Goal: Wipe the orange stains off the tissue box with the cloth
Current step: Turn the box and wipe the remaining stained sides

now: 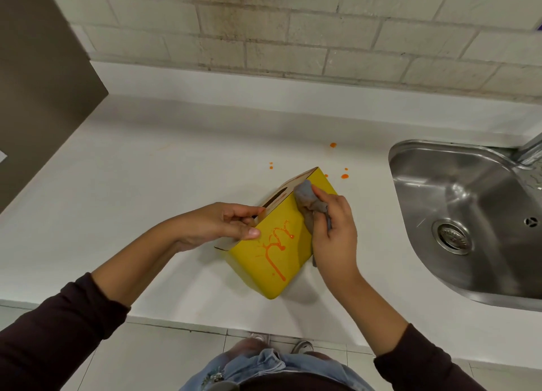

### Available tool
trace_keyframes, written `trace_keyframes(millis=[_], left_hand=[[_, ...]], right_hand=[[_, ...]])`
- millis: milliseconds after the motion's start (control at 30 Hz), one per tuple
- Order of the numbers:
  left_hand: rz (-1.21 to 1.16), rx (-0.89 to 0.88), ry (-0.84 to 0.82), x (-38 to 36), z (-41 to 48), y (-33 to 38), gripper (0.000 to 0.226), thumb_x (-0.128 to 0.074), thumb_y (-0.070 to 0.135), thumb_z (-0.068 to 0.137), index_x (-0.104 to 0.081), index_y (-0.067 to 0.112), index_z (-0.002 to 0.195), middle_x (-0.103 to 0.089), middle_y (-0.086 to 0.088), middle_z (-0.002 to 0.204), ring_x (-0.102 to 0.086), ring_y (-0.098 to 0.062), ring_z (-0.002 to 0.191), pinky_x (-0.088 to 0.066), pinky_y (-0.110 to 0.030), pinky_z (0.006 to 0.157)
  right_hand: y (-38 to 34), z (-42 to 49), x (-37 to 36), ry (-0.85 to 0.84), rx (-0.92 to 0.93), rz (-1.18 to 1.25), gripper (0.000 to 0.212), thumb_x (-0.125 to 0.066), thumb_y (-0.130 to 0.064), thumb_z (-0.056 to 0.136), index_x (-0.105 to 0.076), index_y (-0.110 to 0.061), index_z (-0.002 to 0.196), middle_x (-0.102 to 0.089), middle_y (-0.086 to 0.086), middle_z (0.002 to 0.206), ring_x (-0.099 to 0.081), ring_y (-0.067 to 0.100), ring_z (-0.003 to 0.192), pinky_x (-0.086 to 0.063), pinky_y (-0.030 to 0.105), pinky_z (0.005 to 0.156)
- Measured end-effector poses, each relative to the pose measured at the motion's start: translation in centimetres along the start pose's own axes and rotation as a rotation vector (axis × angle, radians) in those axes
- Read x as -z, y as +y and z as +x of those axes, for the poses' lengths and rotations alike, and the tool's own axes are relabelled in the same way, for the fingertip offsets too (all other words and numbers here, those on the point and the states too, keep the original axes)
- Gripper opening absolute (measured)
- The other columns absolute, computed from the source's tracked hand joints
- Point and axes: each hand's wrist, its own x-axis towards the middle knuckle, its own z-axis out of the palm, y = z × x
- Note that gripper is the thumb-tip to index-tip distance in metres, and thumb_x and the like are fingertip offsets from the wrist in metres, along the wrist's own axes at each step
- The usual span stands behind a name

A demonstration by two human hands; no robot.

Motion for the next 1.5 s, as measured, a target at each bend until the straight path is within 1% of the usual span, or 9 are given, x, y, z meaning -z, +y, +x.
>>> trace_keyframes(millis=[100, 300, 500, 700, 800, 900, 1100, 1367, 1500], left_hand=[[0.005, 0.000, 0.018, 0.1, 0.2, -0.3, 0.062, -0.072, 0.025, 0.069, -0.053, 0.024, 0.128, -0.061, -0.006, 0.116, -0.059, -0.007, 0.102, -0.046, -0.020, 0.094], [0.024, -0.021, -0.022, 0.1, 0.1, -0.1, 0.089, -0.085, 0.062, 0.036, -0.057, 0.035, 0.116, -0.063, 0.002, 0.104, -0.061, -0.006, 0.099, -0.048, -0.017, 0.090], [0.035, -0.010, -0.027, 0.1, 0.1, -0.1, 0.060, -0.078, 0.032, 0.072, -0.053, 0.027, 0.126, -0.057, -0.006, 0.112, -0.056, -0.013, 0.107, -0.041, -0.026, 0.101], [0.033, -0.011, 0.032, -0.2, 0.2, -0.2, 0.048, -0.061, 0.008, 0.085, -0.050, 0.019, 0.130, -0.056, -0.004, 0.107, -0.055, -0.011, 0.101, -0.043, -0.020, 0.095], [0.038, -0.028, 0.039, -0.4, 0.2, -0.1, 0.047, -0.063, 0.012, 0.084, -0.050, 0.026, 0.126, -0.058, 0.003, 0.096, -0.059, -0.002, 0.091, -0.046, -0.012, 0.086], [0.086, -0.032, 0.025, -0.5, 0.2, -0.1, 0.065, -0.071, 0.026, 0.072, -0.050, 0.019, 0.132, -0.058, 0.003, 0.099, -0.058, -0.004, 0.096, -0.040, -0.020, 0.098], [0.122, -0.033, 0.050, -0.1, 0.0, -0.3, 0.077, -0.070, 0.042, 0.064, -0.050, 0.019, 0.134, -0.060, 0.005, 0.126, -0.053, -0.007, 0.119, -0.035, -0.027, 0.108], [0.080, -0.060, 0.078, -0.1, 0.2, -0.9, 0.054, -0.063, 0.029, 0.083, -0.051, 0.016, 0.134, -0.056, 0.000, 0.136, -0.048, -0.011, 0.128, -0.031, -0.029, 0.113], [0.097, -0.041, 0.086, -0.2, 0.1, -0.4, 0.052, -0.063, 0.025, 0.085, -0.050, 0.016, 0.134, -0.054, -0.001, 0.137, -0.048, -0.011, 0.126, -0.032, -0.027, 0.111]], right_hand=[[-0.6, -1.0, -0.4, -0.130, 0.134, -0.062, 0.043, -0.042, -0.001, 0.084, -0.057, -0.010, 0.123, -0.051, 0.000, 0.099, -0.049, 0.000, 0.089, -0.041, 0.008, 0.076], [1.1, -1.0, 2.1, -0.253, 0.263, -0.154, 0.045, -0.036, -0.001, 0.079, -0.062, -0.008, 0.115, -0.056, 0.011, 0.097, -0.053, 0.017, 0.089, -0.047, 0.028, 0.076], [0.3, -0.3, 1.0, -0.007, -0.003, -0.031, 0.035, -0.045, -0.005, 0.086, -0.056, -0.019, 0.116, -0.054, -0.004, 0.103, -0.050, -0.010, 0.098, -0.034, 0.000, 0.081], [-0.9, -2.4, -0.3, -0.152, 0.108, -0.051, 0.047, -0.044, 0.005, 0.081, -0.056, -0.011, 0.124, -0.048, 0.004, 0.099, -0.050, 0.009, 0.091, -0.042, 0.013, 0.082], [-0.5, -3.6, 0.7, -0.245, 0.185, -0.081, 0.052, -0.041, 0.010, 0.079, -0.054, -0.014, 0.123, -0.047, 0.006, 0.101, -0.047, 0.012, 0.095, -0.042, 0.017, 0.086], [0.0, -3.7, 1.8, -0.243, 0.139, -0.065, 0.048, -0.040, 0.009, 0.079, -0.057, -0.011, 0.119, -0.049, 0.008, 0.101, -0.051, 0.015, 0.095, -0.048, 0.028, 0.083], [-0.7, -1.6, 0.1, 0.080, -0.078, -0.041, 0.038, -0.050, 0.013, 0.084, -0.060, -0.011, 0.112, -0.049, 0.010, 0.099, -0.050, 0.008, 0.090, -0.036, 0.001, 0.079], [-2.5, -4.5, -2.1, -0.086, 0.144, -0.084, 0.050, -0.044, 0.012, 0.077, -0.058, -0.007, 0.121, -0.037, -0.005, 0.085, -0.042, -0.006, 0.081, -0.036, 0.005, 0.077], [-2.1, -4.6, -0.5, -0.259, 0.218, -0.076, 0.053, -0.042, 0.013, 0.075, -0.059, -0.010, 0.120, -0.042, 0.005, 0.088, -0.046, 0.008, 0.083, -0.039, 0.011, 0.080]])
